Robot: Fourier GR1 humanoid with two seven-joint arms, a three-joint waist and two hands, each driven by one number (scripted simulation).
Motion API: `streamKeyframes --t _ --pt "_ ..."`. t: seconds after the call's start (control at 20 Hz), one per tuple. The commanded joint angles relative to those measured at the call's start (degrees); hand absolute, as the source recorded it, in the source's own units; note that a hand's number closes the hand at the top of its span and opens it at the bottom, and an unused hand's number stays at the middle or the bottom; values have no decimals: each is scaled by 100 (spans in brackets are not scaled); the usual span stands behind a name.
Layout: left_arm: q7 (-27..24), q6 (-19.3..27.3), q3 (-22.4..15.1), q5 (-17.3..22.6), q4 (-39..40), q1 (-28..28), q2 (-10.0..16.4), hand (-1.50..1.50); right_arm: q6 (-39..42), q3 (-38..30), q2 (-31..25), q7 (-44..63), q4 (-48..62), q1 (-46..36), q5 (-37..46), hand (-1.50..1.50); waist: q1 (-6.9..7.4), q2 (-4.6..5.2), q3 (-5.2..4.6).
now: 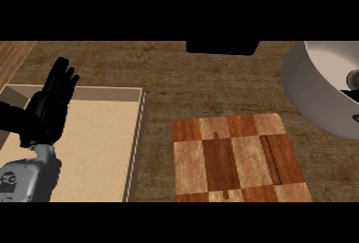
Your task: Pick the cupcake from the cutting board and place it in the pot
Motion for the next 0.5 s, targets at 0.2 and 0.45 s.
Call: streamKeyframes --t 0.2,0.45 --pt "167 22 34 -19 -125 -62 66 0 878 -1127 -242 -454 704 -121 -1197 -150 18 91 163" --pt "-208 75 67 -112 201 -1 -50 0 1496 -1325 -890 -594 974 34 -1374 -150 5 139 164"
